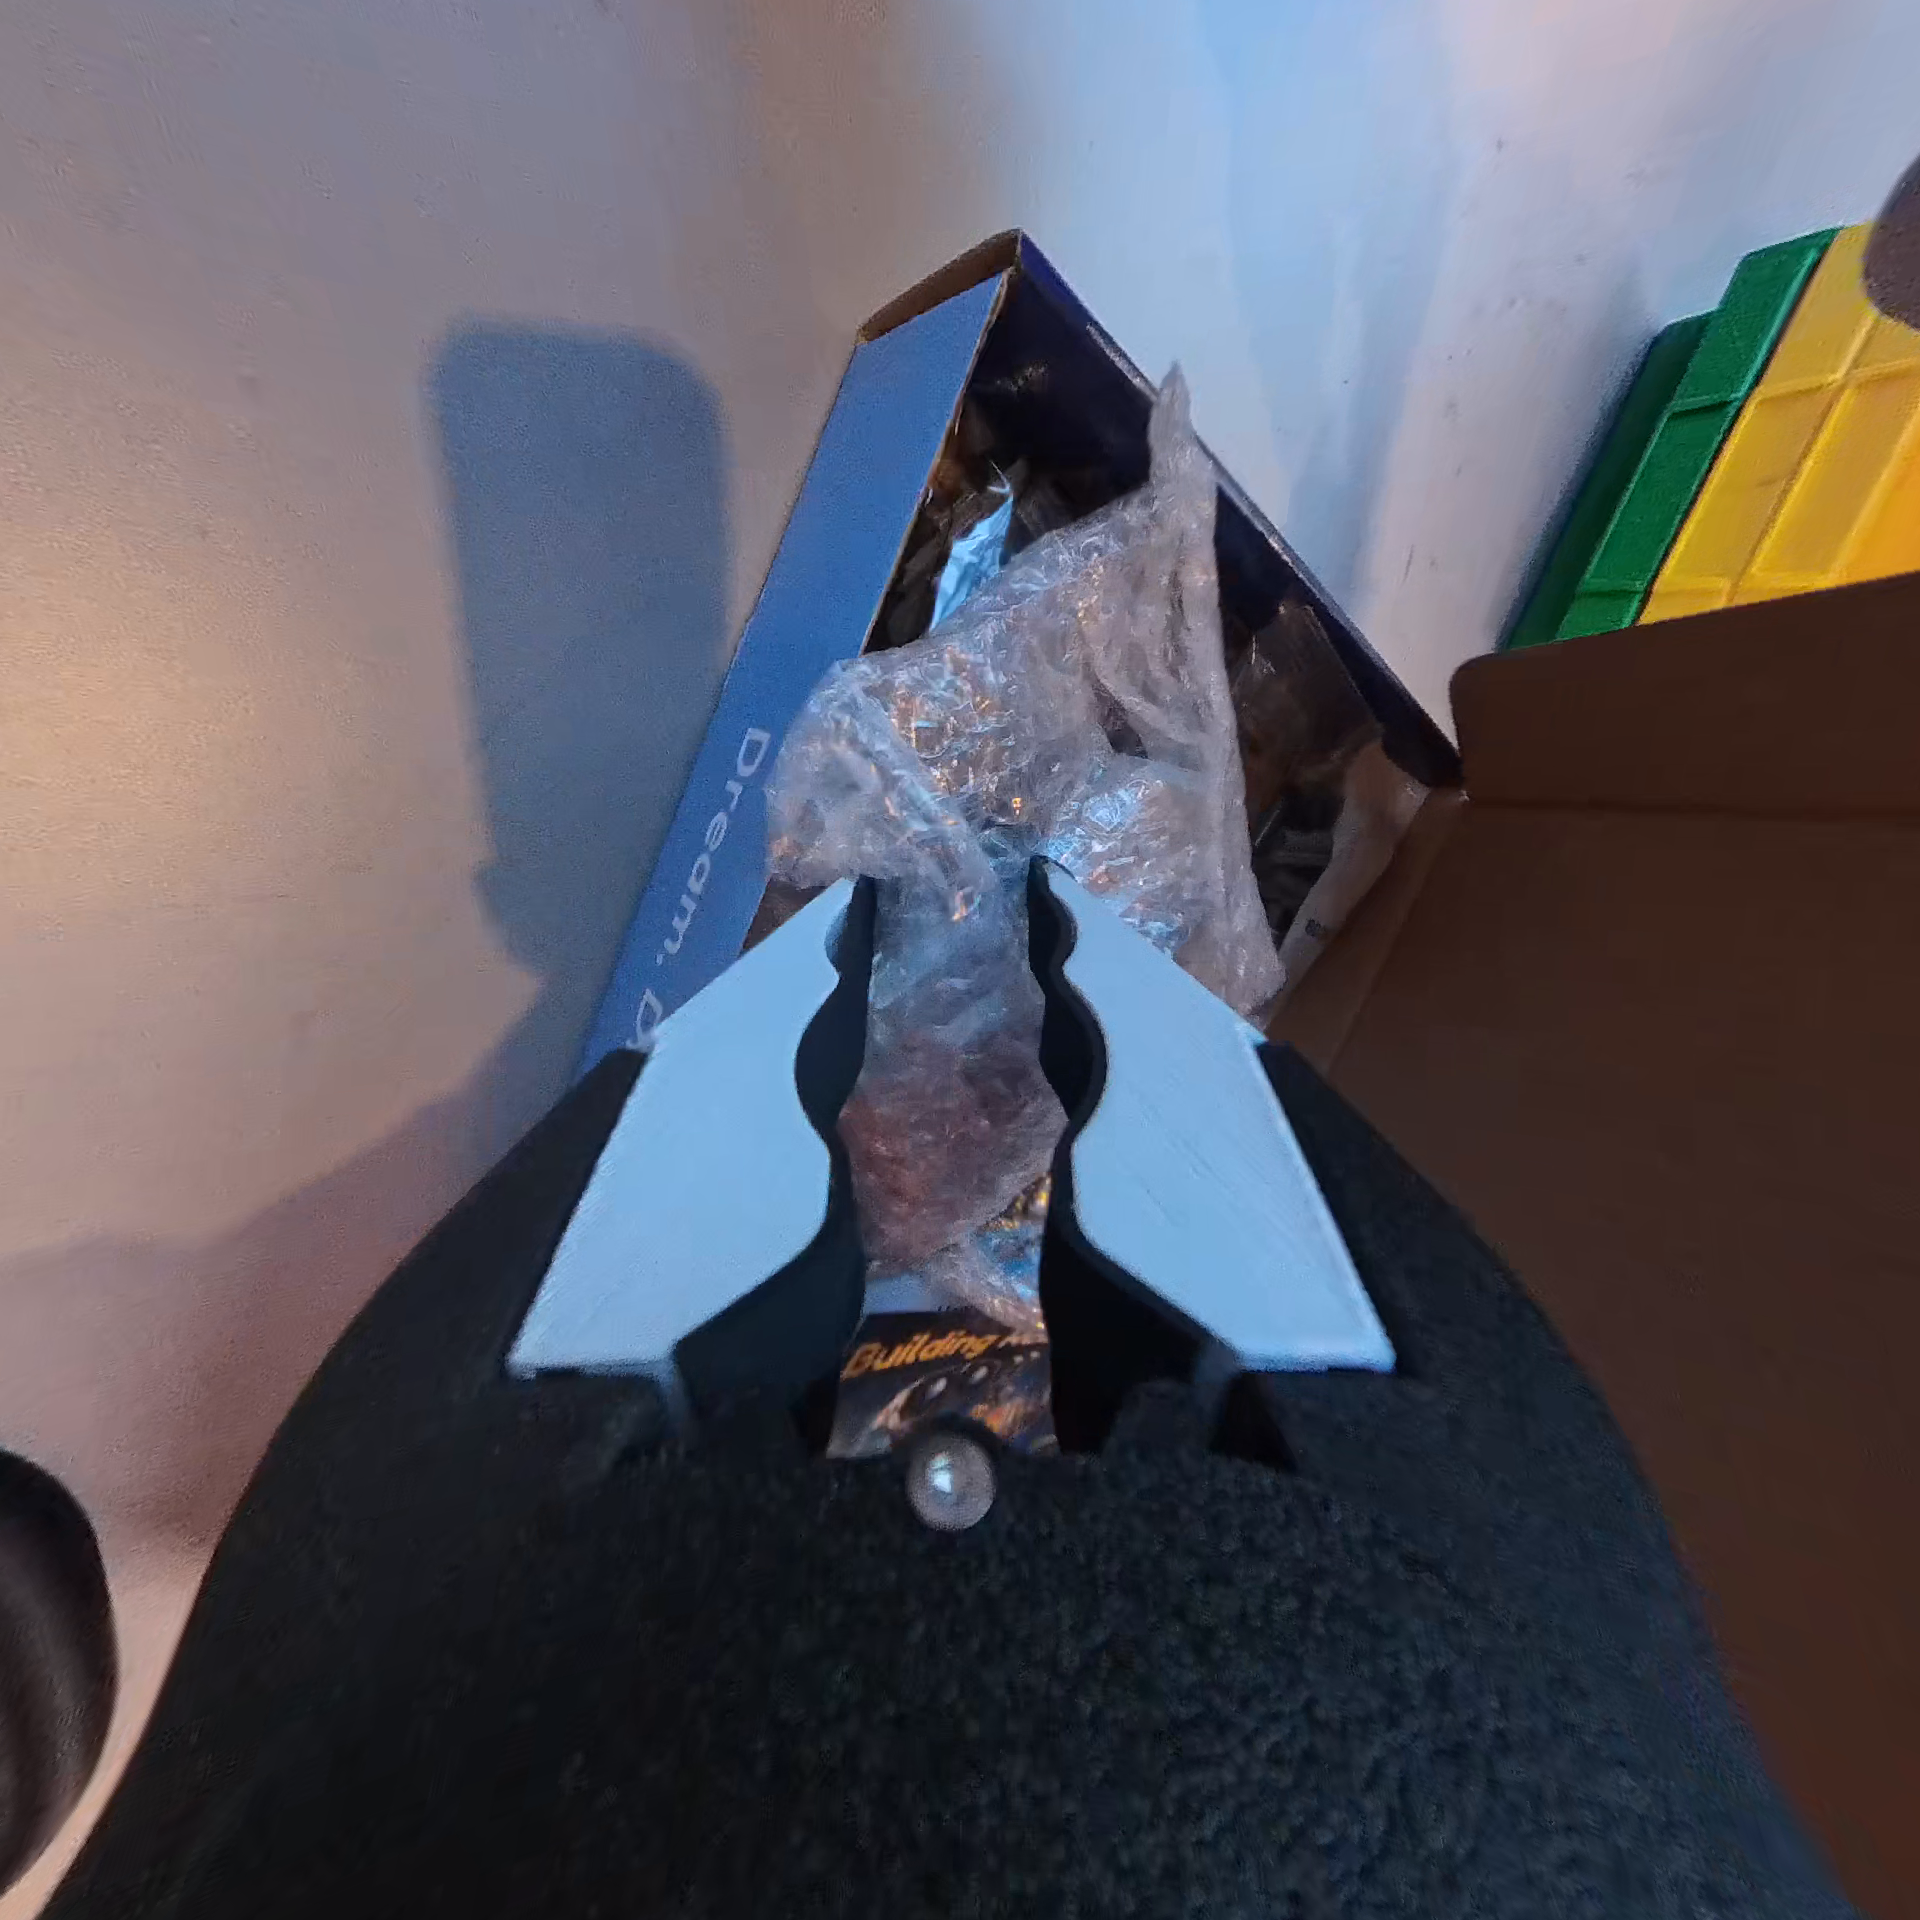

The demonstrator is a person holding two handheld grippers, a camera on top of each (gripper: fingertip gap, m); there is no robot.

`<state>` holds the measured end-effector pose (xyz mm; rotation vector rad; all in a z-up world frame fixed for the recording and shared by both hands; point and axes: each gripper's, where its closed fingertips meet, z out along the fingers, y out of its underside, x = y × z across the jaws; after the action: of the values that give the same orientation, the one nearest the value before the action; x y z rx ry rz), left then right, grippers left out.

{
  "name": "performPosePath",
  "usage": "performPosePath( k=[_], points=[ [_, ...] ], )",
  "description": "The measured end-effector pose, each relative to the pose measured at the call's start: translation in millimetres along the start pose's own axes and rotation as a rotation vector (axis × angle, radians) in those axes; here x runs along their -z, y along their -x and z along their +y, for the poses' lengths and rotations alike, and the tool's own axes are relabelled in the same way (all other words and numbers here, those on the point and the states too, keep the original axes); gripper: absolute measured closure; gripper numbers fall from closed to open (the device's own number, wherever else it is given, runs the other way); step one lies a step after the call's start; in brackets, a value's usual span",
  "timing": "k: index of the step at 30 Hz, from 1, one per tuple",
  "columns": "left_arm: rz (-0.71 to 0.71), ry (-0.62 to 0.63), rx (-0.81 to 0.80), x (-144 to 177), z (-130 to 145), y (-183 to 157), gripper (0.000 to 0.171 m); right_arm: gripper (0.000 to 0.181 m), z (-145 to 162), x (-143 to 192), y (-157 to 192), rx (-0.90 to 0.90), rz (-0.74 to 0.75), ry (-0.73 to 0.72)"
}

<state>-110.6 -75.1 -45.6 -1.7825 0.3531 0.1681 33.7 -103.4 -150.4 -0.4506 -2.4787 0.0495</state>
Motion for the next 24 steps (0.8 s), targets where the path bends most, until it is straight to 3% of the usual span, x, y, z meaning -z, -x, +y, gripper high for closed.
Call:
performPosePath(
  k=[3, 5, 8, 11, 14, 18, 24],
  points=[
    [-0.002, 0.008, -0.005, -0.3, 0.8, 0.7, 0.169, 0.150, 2.5, 2.2, -0.9, -0.010, 0.027, 0.024],
    [0.000, 0.007, 0.001, -0.8, 0.7, 1.6, 0.168, 0.142, 1.4, 11.1, -2.6, -0.140, -0.017, 0.026],
    [0.005, -0.003, 0.009, -0.9, 0.9, 1.4, 0.168, 0.105, -5.1, 24.5, -11.8, -0.296, -0.084, -0.040],
    [0.009, -0.001, 0.005, -0.6, 1.0, 1.0, 0.168, 0.082, 10.3, 21.0, -30.8, -0.243, -0.070, -0.027],
    [0.010, -0.002, 0.007, -0.6, 1.1, 0.8, 0.168, 0.054, 19.2, -5.8, -23.3, -0.342, -0.255, -0.027],
    [0.016, -0.006, 0.015, 0.2, 2.4, 0.5, 0.168, 0.056, 19.8, -30.3, -8.2, -0.422, -0.431, -0.049],
    [0.017, -0.019, 0.013, 0.2, 1.9, 0.4, 0.168, 0.080, 11.0, -11.0, -21.9, -0.601, -0.411, -0.177]
  ],
)
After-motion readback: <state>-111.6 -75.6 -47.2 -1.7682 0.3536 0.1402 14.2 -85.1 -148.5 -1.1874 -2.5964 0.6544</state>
